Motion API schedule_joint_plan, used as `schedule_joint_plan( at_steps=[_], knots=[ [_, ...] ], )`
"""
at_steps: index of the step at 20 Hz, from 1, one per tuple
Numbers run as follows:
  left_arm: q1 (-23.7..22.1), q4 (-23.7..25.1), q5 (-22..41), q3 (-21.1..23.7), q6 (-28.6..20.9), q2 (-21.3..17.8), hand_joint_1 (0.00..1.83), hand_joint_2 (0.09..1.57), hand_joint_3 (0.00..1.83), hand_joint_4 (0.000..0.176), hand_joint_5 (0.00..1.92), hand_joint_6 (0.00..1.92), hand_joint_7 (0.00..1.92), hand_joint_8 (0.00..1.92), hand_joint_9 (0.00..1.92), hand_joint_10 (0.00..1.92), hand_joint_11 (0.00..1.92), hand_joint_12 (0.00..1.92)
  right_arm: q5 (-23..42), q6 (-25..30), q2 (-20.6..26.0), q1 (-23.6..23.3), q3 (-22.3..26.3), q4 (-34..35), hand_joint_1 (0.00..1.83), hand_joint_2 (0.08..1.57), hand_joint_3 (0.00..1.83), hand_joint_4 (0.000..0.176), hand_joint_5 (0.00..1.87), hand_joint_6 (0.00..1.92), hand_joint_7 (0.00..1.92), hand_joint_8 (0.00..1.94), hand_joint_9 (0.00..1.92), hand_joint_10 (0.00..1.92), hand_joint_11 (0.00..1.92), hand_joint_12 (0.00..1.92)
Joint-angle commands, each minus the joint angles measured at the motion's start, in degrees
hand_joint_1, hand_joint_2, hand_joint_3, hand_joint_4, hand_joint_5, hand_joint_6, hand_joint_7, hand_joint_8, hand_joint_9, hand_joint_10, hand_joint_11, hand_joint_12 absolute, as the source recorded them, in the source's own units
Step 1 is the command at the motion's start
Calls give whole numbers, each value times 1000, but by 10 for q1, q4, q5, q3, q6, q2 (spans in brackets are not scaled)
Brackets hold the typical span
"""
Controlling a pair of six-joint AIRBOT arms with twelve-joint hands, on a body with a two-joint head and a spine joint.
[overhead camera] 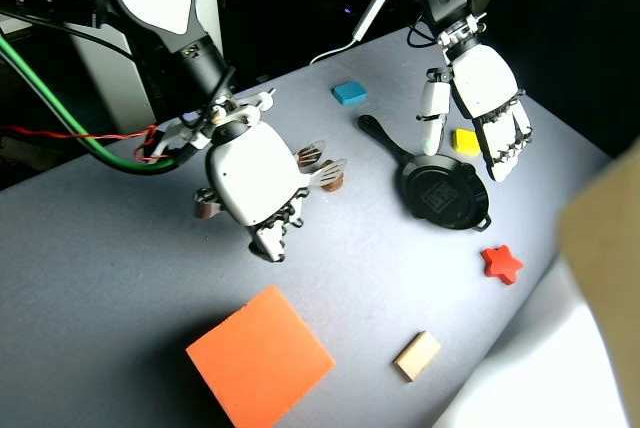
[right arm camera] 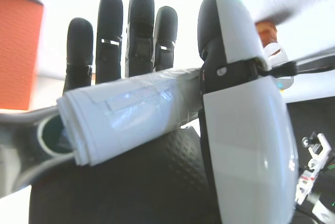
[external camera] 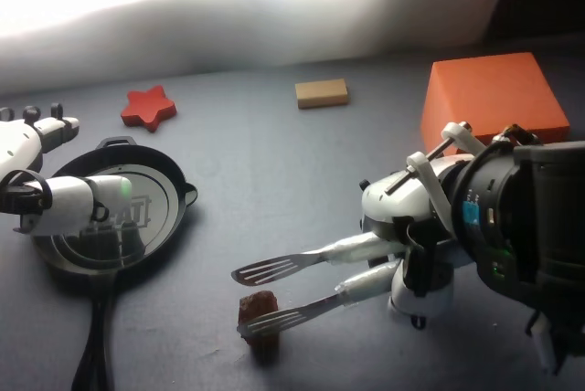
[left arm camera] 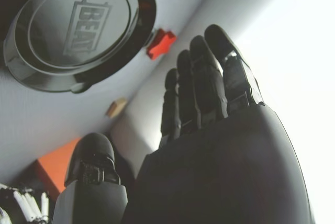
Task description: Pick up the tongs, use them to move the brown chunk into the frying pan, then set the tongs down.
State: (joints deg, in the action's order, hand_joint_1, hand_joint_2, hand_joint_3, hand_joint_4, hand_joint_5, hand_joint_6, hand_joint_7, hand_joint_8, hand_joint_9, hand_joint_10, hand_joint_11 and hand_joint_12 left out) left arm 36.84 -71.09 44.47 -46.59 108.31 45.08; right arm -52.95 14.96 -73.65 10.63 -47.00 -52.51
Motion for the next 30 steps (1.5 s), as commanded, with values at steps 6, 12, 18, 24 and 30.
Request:
schedule_joint_plan(
  at_steps=[6,12,18,24,30],
  knots=[
    [-6,27,49,0,-1,-5,0,1199,0,10,219,1,291,1,311,1,0,921,9,1,-8,1,-10,-42,1075,1135,1,0,652,503,917,15,569,706,158,1549],
    [-5,27,49,-1,-1,-5,0,1201,0,13,204,4,281,6,294,4,0,907,8,-1,-5,4,-9,-42,1064,1144,5,0,645,516,910,12,554,718,160,1551],
    [-4,27,49,-1,1,-5,0,1194,0,17,173,0,236,0,272,0,0,855,12,-6,-15,9,-11,-42,1061,1140,3,0,646,520,914,13,555,722,151,1558],
    [-4,27,50,-1,1,-5,0,1196,1,12,184,0,261,0,287,0,0,882,12,-18,-34,16,-33,-42,1068,1138,2,0,642,535,911,12,550,736,139,1579],
    [-2,27,52,-1,2,-4,0,1191,0,19,186,1,268,4,288,2,0,886,3,-56,-38,13,-34,-41,1057,1137,1,0,618,548,896,5,534,735,132,1573]
  ],
)
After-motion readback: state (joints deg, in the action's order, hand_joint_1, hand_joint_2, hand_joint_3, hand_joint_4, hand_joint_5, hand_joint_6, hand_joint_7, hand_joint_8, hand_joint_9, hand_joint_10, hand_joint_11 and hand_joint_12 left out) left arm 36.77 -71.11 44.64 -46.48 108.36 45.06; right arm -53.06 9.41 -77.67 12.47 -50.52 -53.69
